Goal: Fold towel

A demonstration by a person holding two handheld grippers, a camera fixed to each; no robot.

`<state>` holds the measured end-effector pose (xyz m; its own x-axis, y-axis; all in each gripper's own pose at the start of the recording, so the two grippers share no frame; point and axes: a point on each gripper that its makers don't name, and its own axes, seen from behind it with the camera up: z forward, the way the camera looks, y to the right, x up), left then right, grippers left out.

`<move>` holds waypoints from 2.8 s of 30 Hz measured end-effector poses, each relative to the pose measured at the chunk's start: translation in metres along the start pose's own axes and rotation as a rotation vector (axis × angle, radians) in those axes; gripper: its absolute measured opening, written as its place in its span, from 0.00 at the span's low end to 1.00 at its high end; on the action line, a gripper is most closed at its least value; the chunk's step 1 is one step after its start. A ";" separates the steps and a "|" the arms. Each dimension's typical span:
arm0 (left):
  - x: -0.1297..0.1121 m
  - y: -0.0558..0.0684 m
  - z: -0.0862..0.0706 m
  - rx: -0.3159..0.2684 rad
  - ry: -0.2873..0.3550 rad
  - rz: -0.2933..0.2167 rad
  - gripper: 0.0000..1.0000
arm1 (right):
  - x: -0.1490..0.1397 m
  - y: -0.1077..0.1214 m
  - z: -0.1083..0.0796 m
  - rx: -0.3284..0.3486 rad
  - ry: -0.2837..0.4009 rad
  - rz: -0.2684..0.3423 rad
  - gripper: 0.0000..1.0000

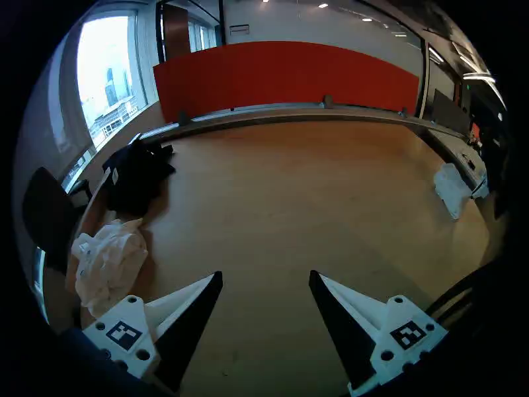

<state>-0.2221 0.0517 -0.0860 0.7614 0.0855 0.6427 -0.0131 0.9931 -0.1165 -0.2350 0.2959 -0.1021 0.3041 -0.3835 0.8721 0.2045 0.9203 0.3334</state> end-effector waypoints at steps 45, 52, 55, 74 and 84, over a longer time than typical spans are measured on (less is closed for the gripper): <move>0.002 0.000 0.000 -0.006 0.015 -0.005 0.97 | 0.044 -0.033 -0.023 0.033 0.148 0.027 0.99; -0.001 -0.006 -0.004 0.002 0.015 -0.010 0.97 | 0.066 -0.050 -0.020 0.058 0.175 0.005 0.99; -0.002 -0.008 -0.006 0.007 0.015 -0.014 0.97 | 0.072 -0.055 -0.017 0.068 0.178 0.000 0.99; -0.006 -0.014 -0.010 0.024 0.009 -0.016 0.97 | 0.064 -0.076 0.008 0.097 0.146 -0.013 0.99; -0.004 -0.015 -0.010 0.026 0.014 -0.017 0.97 | 0.071 -0.075 0.000 0.094 0.171 -0.011 0.99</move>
<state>-0.2182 0.0351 -0.0945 0.7703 0.0672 0.6341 -0.0164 0.9962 -0.0856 -0.2291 0.1998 -0.0651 0.4579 -0.3934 0.7972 0.1235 0.9162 0.3812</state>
